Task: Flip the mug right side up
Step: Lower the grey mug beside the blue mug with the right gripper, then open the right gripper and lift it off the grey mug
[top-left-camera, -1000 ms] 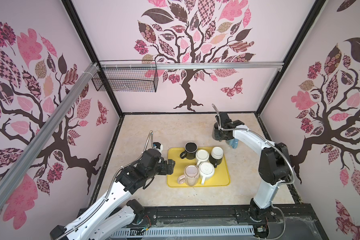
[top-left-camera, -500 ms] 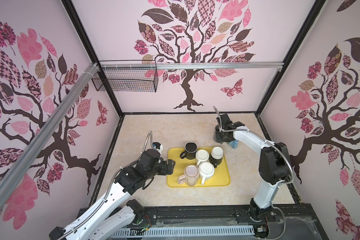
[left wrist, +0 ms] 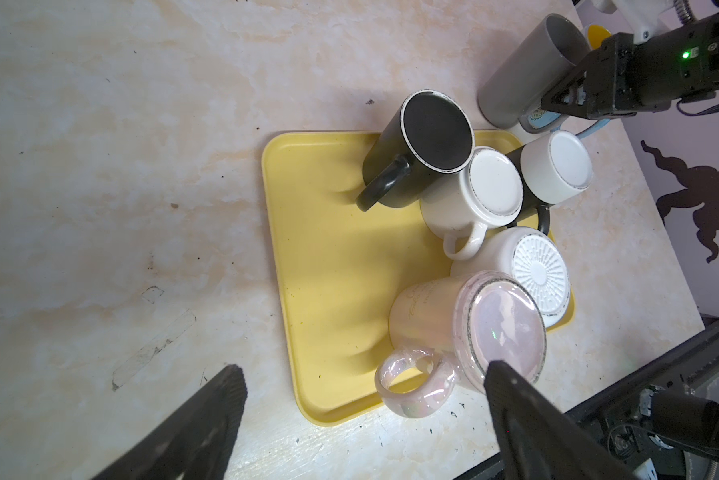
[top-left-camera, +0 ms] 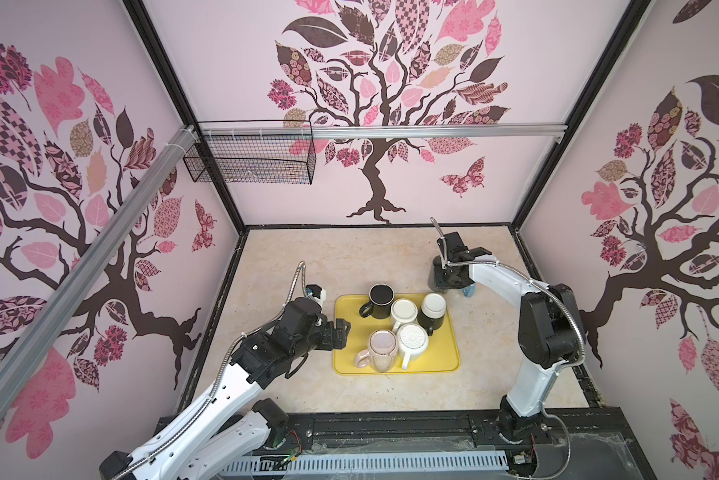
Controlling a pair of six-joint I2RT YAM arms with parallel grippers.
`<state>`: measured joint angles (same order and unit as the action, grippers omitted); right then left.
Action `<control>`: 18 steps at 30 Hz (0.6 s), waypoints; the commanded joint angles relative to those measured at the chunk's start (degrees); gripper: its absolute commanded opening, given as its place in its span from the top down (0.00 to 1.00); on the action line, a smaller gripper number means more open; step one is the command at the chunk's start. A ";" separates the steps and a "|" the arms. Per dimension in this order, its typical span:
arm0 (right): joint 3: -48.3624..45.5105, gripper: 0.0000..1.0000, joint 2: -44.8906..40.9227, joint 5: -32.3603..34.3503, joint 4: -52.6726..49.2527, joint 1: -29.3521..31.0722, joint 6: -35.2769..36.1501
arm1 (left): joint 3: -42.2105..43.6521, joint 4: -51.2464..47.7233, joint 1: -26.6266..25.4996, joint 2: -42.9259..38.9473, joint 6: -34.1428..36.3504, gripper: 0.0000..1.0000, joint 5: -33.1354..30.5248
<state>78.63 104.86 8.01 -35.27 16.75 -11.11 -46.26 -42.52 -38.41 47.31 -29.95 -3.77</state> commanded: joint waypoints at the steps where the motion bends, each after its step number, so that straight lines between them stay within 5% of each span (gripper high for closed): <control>1: 1.48 1.00 1.03 0.57 2.38 -0.76 0.24 | -0.08 0.97 -0.18 -0.02 0.51 0.06 0.02; 7: 1.55 1.00 0.98 1.39 1.63 -0.85 0.52 | 0.12 1.14 -0.17 -0.17 0.37 0.07 -0.05; 18: 2.03 0.60 1.11 0.45 0.41 -0.85 -0.35 | 0.23 1.13 -0.17 0.03 0.17 0.06 -0.10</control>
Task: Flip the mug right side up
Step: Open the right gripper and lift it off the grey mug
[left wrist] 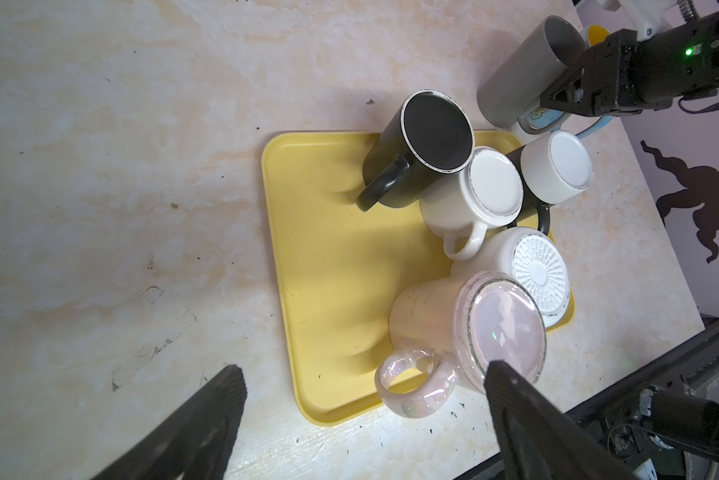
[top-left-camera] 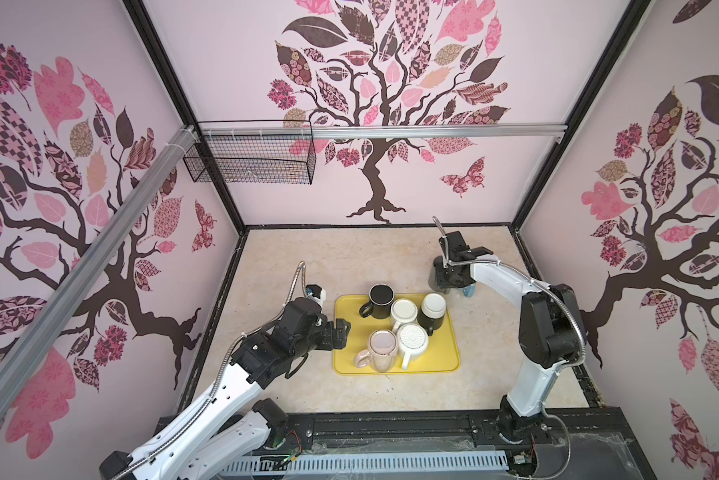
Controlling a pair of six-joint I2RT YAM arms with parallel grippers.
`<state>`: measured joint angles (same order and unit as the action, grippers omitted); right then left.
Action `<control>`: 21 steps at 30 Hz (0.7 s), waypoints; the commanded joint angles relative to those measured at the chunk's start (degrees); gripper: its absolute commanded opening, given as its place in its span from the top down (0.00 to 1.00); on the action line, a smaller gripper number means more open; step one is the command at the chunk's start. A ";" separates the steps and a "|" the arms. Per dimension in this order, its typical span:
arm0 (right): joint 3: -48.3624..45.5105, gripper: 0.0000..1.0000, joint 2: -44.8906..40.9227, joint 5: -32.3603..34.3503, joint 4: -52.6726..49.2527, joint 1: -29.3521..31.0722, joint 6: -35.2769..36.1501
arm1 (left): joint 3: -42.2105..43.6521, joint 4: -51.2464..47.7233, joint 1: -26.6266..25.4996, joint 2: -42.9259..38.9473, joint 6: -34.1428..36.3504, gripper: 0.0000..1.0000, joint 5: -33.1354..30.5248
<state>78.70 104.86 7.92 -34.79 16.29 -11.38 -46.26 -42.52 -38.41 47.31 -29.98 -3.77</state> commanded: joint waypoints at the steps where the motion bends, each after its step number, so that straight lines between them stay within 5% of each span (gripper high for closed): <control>1: 2.03 0.57 0.97 0.56 -0.29 -0.34 -0.20 | 0.35 1.21 -0.20 0.06 0.18 0.06 -0.07; 6: 2.01 0.45 -1.69 0.94 -1.55 -0.38 -1.22 | 0.46 1.13 -0.17 -0.06 0.10 0.06 -0.06; 14: -1.56 0.44 -13.41 6.32 -0.59 1.17 -3.28 | 0.78 2.29 -0.18 0.62 -0.54 0.06 1.11; 21: -8.98 0.41 -24.83 17.34 7.60 13.09 -2.26 | 3.52 4.64 -0.31 0.57 -1.84 0.15 5.06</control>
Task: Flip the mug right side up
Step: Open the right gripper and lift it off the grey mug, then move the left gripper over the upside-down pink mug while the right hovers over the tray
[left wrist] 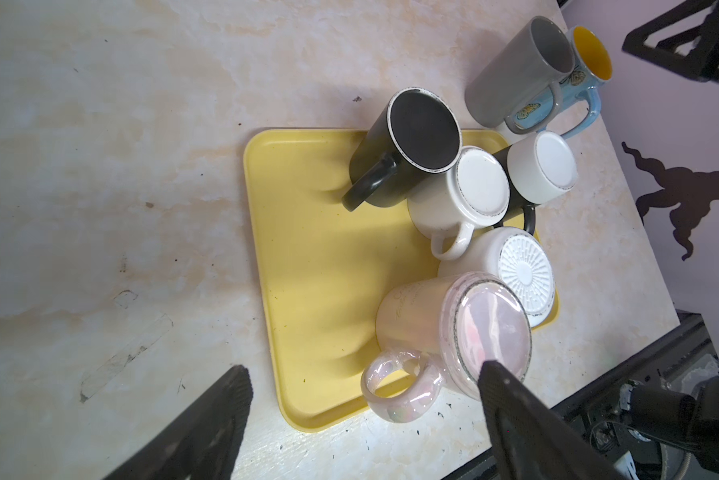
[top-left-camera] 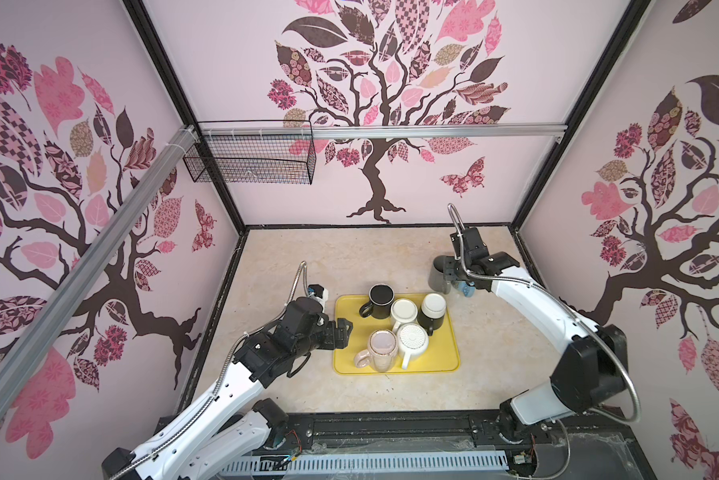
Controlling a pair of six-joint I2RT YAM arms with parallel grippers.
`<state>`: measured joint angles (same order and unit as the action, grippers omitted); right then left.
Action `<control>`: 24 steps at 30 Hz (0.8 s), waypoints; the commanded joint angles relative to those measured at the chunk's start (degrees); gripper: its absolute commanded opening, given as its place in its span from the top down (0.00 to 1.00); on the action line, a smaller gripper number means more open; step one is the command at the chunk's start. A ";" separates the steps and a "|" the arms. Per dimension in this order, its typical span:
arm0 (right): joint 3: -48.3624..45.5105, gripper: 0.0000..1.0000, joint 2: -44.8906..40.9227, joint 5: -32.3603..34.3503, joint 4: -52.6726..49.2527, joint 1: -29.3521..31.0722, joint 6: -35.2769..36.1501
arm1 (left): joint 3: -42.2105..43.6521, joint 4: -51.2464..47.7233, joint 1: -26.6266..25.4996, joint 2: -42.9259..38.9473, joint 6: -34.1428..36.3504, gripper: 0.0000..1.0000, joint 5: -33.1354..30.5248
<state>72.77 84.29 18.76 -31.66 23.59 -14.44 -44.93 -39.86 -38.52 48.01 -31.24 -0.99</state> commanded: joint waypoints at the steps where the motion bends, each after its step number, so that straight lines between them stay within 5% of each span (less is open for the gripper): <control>1: -5.27 0.40 -5.75 8.09 6.96 8.66 1.45 | 2.49 1.81 -0.45 -0.54 -0.85 0.17 2.61; 7: -15.07 0.38 -12.54 11.20 15.97 16.03 1.22 | 6.13 4.02 -8.46 -6.19 -2.78 0.19 -1.87; 17: -17.24 0.40 -21.91 -3.98 10.85 16.37 -2.57 | 4.73 2.35 -16.87 -2.90 -1.22 0.21 -7.98; 24: -20.83 0.41 -24.36 -6.12 11.15 16.41 -2.09 | 3.44 3.32 -21.19 4.11 0.55 0.22 -11.35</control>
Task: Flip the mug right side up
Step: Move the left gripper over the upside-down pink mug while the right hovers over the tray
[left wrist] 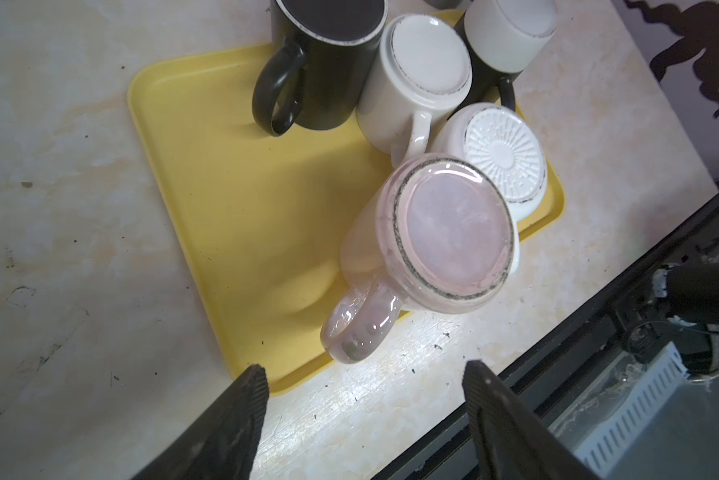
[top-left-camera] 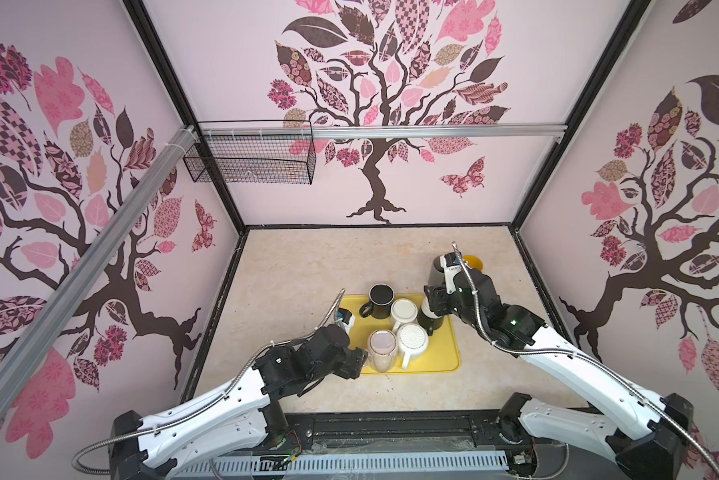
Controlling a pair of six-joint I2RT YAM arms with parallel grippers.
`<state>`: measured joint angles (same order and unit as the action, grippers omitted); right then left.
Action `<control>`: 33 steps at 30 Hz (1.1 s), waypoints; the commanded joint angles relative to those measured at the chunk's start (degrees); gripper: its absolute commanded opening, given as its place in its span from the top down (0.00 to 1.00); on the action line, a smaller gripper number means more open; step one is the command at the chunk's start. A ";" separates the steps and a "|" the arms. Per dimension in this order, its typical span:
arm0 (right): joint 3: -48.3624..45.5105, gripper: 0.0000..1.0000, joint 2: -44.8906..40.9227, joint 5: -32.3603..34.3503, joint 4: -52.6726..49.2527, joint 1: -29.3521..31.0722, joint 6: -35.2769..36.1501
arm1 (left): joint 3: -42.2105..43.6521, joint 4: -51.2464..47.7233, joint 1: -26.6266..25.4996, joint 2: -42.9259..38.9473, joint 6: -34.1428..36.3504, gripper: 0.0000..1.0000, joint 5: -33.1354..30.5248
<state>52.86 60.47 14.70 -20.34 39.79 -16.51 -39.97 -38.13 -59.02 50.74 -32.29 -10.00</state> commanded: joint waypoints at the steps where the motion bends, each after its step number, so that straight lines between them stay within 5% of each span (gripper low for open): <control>1: -1.61 0.41 -0.78 -2.08 0.31 0.17 0.08 | -1.39 2.30 -0.79 2.17 1.77 0.22 -2.03; 33: -4.43 0.42 -1.60 -2.61 3.49 0.19 1.80 | 4.60 16.20 -0.83 7.70 3.59 0.25 6.28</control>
<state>48.66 60.25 11.94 -17.78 39.79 -15.22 -37.26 -24.71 -59.68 58.39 -28.16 -4.93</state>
